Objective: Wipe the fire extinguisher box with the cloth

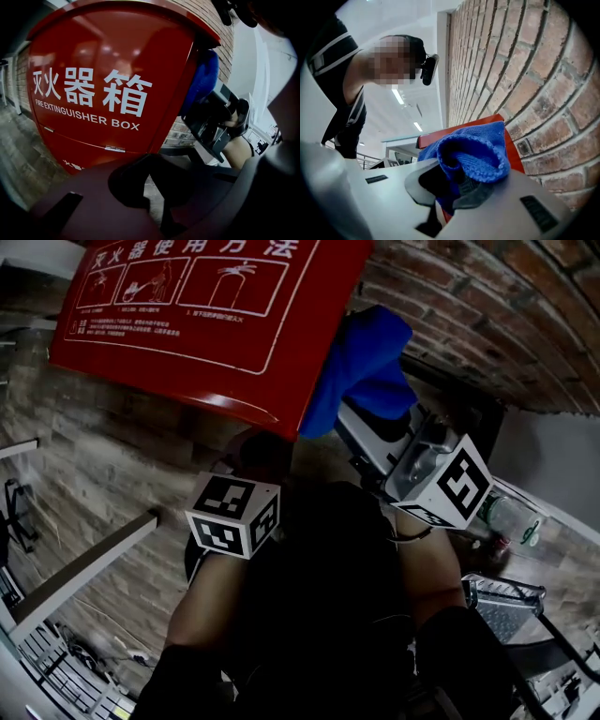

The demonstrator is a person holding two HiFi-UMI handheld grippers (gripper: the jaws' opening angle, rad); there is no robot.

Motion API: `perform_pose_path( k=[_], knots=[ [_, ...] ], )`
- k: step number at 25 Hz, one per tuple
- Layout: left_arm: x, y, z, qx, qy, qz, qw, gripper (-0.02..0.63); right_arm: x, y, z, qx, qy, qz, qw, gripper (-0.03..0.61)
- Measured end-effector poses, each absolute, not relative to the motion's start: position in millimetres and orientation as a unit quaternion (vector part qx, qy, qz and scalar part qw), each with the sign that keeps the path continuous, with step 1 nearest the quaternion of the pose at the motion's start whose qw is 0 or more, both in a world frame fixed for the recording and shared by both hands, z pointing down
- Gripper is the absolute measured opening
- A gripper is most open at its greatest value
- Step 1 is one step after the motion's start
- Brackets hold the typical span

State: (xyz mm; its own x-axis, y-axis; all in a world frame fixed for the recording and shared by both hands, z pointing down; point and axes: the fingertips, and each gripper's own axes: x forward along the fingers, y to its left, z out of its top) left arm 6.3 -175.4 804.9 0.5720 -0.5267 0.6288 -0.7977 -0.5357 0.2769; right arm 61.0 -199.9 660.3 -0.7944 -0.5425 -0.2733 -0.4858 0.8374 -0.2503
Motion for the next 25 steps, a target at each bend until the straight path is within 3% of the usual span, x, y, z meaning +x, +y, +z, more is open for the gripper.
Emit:
perform_pose_path(
  k=[7, 14, 21, 25],
  knots=[
    [-7.0, -178.0, 787.6, 0.836, -0.41, 0.214, 0.295, -0.006, 62.3, -199.1, 655.3, -0.304, 0.944, -0.076, 0.106, 0.041],
    [-27.3, -155.1, 754.5, 0.823, -0.419, 0.248, 0.292, -0.006, 64.3, -185.3, 665.1, -0.338, 0.919, -0.201, 0.032, 0.041],
    [-46.9, -115.1, 683.8, 0.786, -0.447, 0.247, 0.35, -0.006, 76.1, -165.1, 610.0, -0.369, 0.895, -0.246, -0.047, 0.041],
    [-43.8, -99.8, 614.6, 0.782, -0.459, 0.238, 0.349, -0.006, 88.4, -154.3, 556.9, -0.391, 0.882, -0.257, -0.058, 0.041]
  ],
)
